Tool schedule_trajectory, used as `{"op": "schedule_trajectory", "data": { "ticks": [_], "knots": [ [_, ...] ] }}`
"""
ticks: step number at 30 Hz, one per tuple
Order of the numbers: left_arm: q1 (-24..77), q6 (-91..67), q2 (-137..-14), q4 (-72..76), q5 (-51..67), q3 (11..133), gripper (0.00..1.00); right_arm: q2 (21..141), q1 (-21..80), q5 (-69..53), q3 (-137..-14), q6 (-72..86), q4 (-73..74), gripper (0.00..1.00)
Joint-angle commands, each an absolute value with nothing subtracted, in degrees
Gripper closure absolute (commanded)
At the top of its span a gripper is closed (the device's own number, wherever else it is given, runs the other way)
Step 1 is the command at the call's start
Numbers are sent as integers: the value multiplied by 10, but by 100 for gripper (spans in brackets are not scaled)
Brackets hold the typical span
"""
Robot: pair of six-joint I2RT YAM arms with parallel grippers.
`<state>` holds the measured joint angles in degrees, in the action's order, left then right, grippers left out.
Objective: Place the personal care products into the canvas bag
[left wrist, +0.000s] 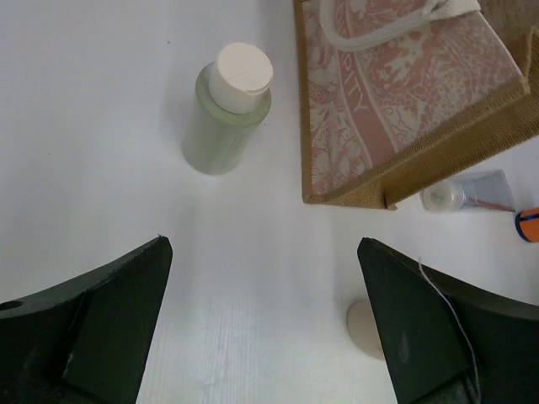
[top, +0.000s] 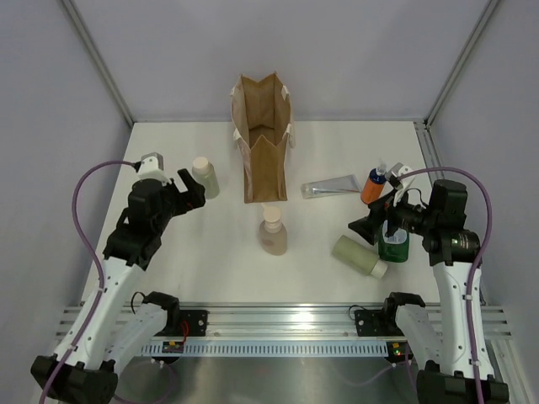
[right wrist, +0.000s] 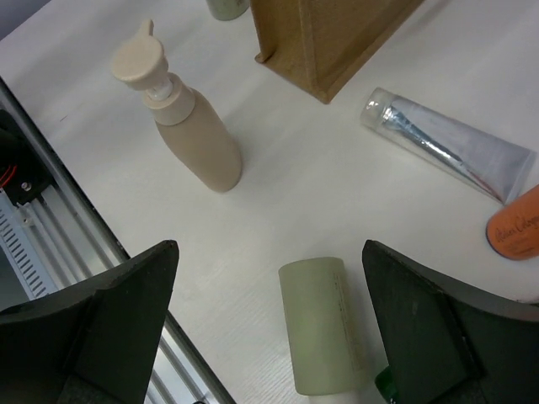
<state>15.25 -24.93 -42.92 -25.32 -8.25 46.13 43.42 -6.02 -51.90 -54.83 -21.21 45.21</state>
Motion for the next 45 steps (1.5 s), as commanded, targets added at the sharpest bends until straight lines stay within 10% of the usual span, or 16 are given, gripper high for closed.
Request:
{"op": "schedule_trajectory", "data": {
  "ticks": [1,19,45],
  "knots": [
    [150,-306,-468,-297,-107,498,3,423,-63,-563,-516,-231,407,0],
    [150,-115,-815,-97,-149,573,2,357,-65,-569,-492,-235,391,0],
    [117,-119,-979,-64,-100,682,9,383,-75,-592,-491,-236,396,1]
  ]
}}
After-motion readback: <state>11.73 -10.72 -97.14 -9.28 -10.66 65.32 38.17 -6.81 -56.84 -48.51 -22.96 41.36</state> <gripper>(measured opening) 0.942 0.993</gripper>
